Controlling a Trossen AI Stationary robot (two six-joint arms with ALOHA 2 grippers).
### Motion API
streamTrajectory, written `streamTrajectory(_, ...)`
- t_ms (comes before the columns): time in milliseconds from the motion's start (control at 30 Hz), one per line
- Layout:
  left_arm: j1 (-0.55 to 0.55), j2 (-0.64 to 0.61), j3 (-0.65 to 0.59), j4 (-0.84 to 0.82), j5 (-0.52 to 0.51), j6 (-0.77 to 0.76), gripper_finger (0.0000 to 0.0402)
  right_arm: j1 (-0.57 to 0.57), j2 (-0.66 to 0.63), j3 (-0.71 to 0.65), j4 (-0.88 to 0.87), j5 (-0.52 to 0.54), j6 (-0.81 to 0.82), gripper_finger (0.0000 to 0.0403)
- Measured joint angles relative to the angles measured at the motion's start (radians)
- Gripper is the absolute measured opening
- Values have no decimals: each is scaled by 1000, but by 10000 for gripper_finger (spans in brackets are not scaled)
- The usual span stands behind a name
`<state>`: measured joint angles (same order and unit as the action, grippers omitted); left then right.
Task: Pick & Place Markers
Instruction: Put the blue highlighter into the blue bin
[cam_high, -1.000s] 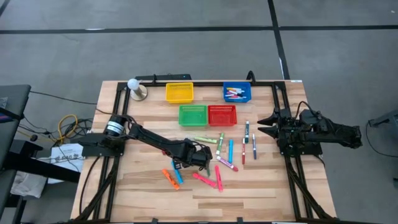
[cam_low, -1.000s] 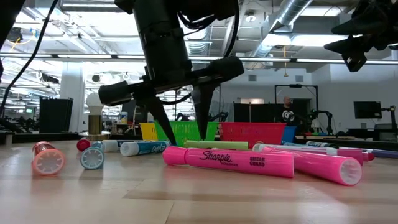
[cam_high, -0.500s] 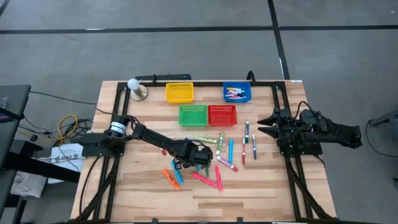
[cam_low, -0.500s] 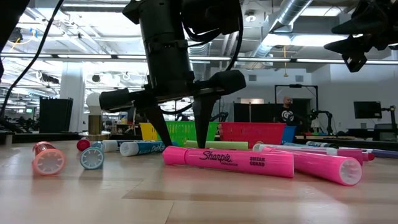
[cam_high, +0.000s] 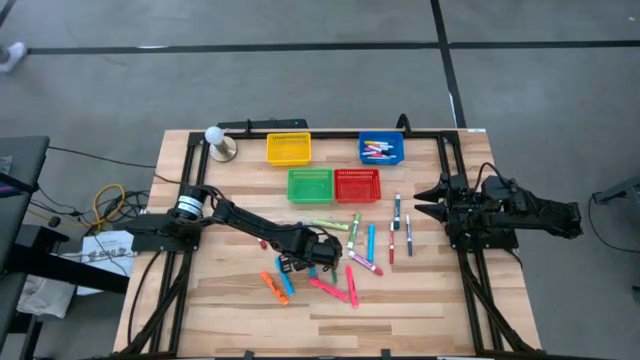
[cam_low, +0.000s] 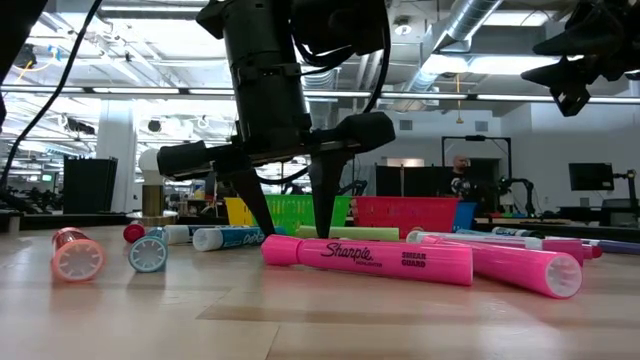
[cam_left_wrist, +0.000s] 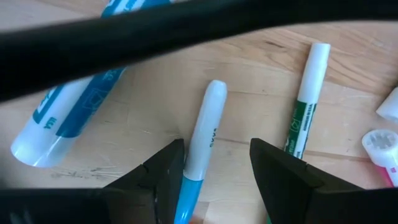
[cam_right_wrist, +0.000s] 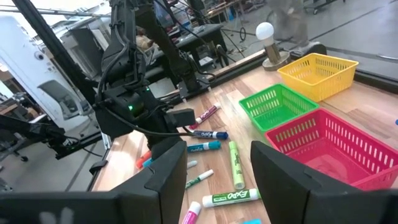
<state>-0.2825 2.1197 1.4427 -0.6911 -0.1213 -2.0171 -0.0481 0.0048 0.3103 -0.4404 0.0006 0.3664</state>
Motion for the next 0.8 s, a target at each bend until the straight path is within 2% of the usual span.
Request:
streamTrajectory(267, -10, 0, -2, 9, -32, 0, 186, 0, 0, 0, 0, 0, 0, 169)
streamTrajectory(600, -26, -17, -4, 18, -142, 41, 186, 0, 0, 0, 0, 0, 0, 167)
streamTrajectory(800, -31, -17, -4, 18, -148, 52, 186, 0, 0, 0, 0, 0, 0, 169)
